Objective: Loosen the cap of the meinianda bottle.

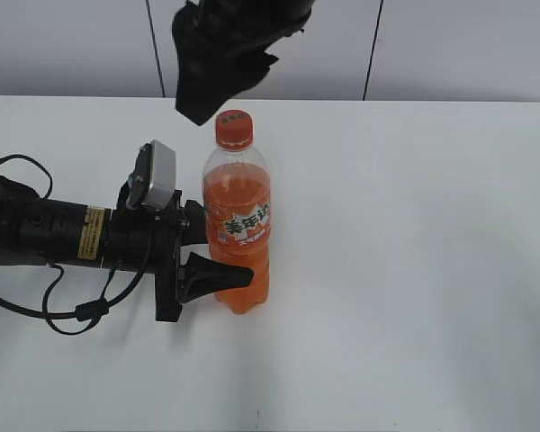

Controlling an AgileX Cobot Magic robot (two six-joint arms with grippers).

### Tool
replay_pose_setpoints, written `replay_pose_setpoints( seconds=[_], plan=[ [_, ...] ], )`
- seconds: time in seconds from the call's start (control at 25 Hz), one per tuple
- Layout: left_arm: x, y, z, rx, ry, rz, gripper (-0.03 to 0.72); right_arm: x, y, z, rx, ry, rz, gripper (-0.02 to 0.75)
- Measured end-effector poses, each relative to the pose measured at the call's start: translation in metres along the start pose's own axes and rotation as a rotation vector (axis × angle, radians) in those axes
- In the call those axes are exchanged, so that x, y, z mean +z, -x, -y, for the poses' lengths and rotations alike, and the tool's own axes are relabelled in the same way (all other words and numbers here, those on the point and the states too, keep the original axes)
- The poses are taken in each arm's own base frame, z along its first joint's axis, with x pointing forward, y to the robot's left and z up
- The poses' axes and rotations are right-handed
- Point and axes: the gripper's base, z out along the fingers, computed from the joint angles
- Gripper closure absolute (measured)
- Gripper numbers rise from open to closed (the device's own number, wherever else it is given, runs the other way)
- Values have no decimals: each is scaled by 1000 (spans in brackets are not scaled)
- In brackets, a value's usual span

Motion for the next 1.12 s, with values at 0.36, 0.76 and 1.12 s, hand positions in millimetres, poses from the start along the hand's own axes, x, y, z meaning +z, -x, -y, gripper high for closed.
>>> replay_pose_setpoints(
  seconds=[0.36,0.76,1.12],
  plan=[
    [0,0,0,0,0,0,276,-2,-5,9,810,-122,-20,317],
    [0,0,0,0,0,0,276,15,-7,13,844,-122,-58,317],
    [0,0,0,0,0,0,276,26,-10,17,841,-142,-89,317]
  ],
)
